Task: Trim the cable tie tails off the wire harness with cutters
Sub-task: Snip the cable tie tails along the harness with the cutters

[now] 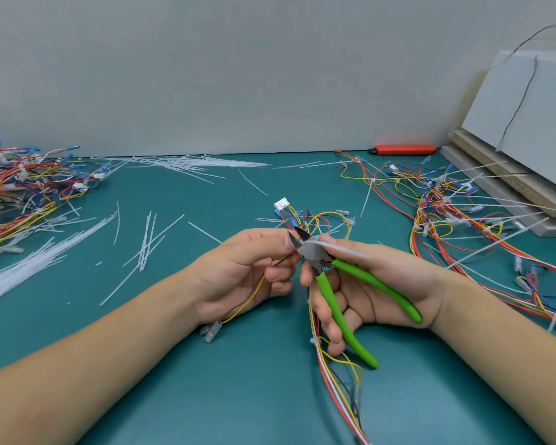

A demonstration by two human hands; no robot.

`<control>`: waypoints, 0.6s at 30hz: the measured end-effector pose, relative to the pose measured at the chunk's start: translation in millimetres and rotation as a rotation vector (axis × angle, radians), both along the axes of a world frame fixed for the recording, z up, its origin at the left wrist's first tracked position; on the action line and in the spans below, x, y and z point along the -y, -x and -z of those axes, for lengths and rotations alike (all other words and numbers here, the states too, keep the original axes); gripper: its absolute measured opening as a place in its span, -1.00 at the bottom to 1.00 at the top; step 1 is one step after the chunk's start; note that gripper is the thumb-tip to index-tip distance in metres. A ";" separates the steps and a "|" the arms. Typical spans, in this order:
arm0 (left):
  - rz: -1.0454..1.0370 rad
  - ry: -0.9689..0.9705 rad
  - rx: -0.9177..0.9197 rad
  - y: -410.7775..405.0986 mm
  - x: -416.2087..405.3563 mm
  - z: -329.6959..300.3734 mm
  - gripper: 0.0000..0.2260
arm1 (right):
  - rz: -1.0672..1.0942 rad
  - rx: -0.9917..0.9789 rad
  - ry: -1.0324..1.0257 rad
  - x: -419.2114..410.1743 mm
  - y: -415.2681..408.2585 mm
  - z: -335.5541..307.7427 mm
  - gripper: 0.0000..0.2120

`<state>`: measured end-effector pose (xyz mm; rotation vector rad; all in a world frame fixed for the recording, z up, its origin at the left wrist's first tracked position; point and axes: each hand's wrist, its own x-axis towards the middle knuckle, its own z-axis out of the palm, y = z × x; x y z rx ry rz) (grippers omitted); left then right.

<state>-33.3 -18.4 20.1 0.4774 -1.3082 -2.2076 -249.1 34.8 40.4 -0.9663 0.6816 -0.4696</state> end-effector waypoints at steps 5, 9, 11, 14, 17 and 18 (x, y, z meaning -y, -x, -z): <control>0.017 0.015 0.001 -0.6 -0.3 -0.5 -0.87 | 0.012 -0.011 0.009 -0.3 -0.7 -0.6 -0.53; 0.014 0.022 0.000 -0.7 -0.4 -0.2 -0.83 | -0.003 -0.002 0.019 -0.4 -1.2 -1.2 -0.53; 0.006 0.023 0.002 -0.8 -0.1 0.0 -0.82 | -0.003 0.000 0.021 -0.8 -1.9 -1.0 -0.54; 0.012 0.033 -0.011 -0.4 0.2 0.4 -0.88 | 0.001 -0.019 0.020 -1.7 -3.6 -1.7 -0.54; 0.025 0.034 -0.024 -0.2 0.1 0.2 -0.92 | -0.003 -0.057 0.020 -2.6 -5.1 -6.1 -0.55; 0.033 0.032 -0.027 -0.3 0.3 0.3 -0.93 | -0.010 -0.062 0.020 -2.9 -5.1 -7.1 -0.55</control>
